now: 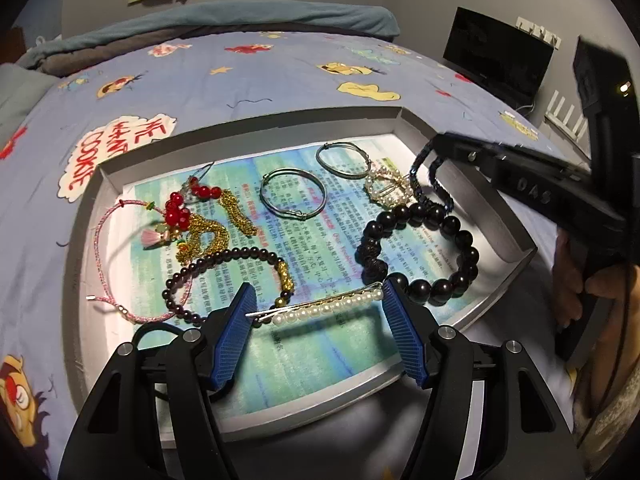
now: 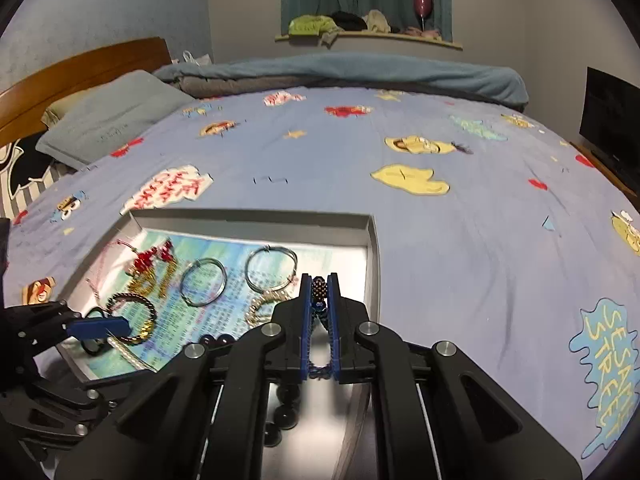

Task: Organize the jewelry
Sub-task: 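Open the left tool to drop the hair pin while the right tool releases the bracelet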

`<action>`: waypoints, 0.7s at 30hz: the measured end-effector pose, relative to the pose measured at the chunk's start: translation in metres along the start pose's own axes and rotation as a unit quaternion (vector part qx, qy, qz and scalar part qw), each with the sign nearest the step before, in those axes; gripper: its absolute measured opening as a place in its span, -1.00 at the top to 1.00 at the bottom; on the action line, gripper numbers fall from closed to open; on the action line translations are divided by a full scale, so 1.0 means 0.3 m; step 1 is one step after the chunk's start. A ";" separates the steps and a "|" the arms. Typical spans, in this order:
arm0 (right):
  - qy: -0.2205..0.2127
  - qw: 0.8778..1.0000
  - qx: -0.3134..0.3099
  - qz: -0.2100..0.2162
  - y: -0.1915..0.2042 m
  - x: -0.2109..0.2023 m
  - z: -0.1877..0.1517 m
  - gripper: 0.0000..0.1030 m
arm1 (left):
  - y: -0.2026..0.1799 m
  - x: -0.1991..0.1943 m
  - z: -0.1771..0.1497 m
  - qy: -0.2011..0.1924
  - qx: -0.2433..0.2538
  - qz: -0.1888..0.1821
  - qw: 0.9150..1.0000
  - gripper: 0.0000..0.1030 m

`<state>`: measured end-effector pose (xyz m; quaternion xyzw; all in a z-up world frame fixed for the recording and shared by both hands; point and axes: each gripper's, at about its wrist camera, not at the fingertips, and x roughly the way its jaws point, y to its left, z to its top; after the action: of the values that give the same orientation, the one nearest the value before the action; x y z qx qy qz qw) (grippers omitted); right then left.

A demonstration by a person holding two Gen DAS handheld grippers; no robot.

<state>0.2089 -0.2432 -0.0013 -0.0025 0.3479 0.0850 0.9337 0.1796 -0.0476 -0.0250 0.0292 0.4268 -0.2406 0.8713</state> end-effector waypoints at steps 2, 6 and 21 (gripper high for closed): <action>0.007 1.000 0.001 0.000 0.001 0.015 -0.002 0.85 | -0.001 0.001 0.000 -0.001 0.001 0.001 1.000 -0.32; 0.015 1.000 0.000 0.000 0.005 0.035 -0.008 0.85 | -0.010 -0.003 0.000 -0.006 0.011 0.017 1.000 -0.38; -0.022 0.999 0.028 0.014 0.002 -0.167 -0.003 -0.08 | -0.019 -0.186 -0.032 -0.042 0.006 0.051 0.998 -0.58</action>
<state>0.1709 -0.2504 0.0305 0.0308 0.3300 0.0885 0.9393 0.1411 -0.0283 0.0122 0.0463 0.3862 -0.1998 0.8993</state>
